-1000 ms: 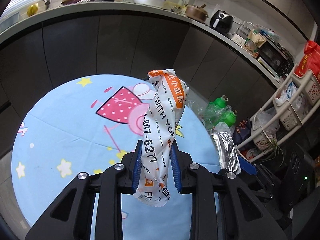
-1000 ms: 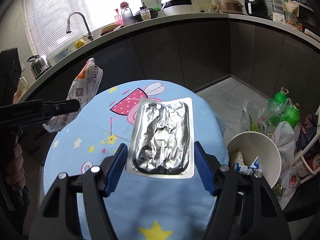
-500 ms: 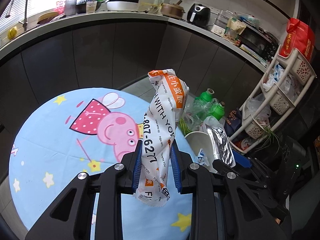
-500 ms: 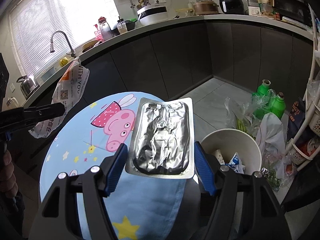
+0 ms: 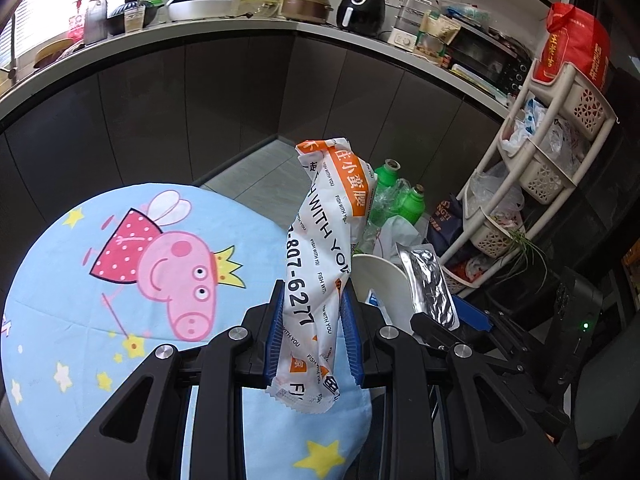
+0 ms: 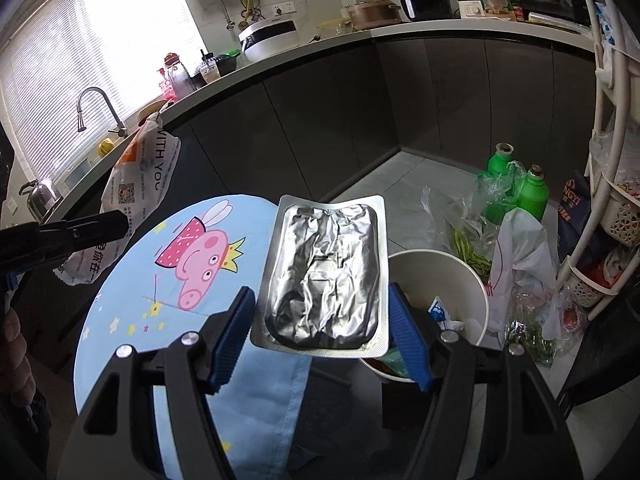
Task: Collect trash
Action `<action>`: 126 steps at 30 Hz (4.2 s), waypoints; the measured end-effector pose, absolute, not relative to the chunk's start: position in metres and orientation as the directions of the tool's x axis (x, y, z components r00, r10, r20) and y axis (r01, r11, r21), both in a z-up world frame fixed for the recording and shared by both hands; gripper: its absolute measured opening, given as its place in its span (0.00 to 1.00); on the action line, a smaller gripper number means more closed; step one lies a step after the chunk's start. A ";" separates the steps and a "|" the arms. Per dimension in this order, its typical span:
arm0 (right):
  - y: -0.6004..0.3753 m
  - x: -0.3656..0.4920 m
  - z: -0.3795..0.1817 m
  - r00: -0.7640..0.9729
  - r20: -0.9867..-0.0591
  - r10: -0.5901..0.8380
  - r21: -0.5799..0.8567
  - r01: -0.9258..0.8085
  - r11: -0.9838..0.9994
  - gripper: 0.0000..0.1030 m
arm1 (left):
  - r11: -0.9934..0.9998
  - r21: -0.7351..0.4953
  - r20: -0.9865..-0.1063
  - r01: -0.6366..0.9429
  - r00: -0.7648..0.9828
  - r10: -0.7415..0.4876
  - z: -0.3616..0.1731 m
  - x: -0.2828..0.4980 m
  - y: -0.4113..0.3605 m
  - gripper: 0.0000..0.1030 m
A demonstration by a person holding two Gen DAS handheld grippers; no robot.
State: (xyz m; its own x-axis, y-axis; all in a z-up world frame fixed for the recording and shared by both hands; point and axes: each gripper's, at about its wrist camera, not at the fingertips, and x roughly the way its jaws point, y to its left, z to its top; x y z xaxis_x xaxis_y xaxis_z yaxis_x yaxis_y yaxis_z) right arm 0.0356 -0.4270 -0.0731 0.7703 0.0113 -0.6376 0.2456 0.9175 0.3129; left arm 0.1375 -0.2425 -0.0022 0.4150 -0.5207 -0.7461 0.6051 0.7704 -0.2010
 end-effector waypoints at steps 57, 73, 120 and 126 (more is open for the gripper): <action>-0.551 0.042 -0.227 0.626 -0.779 0.041 0.374 0.412 0.831 0.90 | 0.666 -0.287 -0.868 0.688 0.107 -0.485 -0.137 0.172 -0.411 0.25; -0.543 0.048 -0.234 0.615 -0.786 0.063 0.381 0.401 0.833 0.94 | 0.705 -0.248 -0.853 0.664 0.195 -0.484 -0.145 0.183 -0.414 0.87; -0.285 0.014 -0.003 0.706 -0.692 -0.148 -0.021 0.186 0.982 0.97 | 0.996 0.041 -0.727 0.078 0.686 -0.024 0.007 0.058 -0.049 0.92; -0.269 0.012 0.001 0.706 -0.691 -0.156 -0.045 0.174 0.984 0.97 | 0.997 0.039 -0.735 0.071 0.678 -0.020 0.005 0.050 -0.040 0.92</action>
State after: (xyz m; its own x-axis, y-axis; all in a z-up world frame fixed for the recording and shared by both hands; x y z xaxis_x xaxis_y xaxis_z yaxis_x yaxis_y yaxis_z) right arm 0.0115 -0.2692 0.0005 0.7062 -0.1561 -0.6906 0.1738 0.9838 -0.0446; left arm 0.0500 -0.0398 0.0052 0.6782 -0.0201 -0.7346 0.0715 0.9967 0.0388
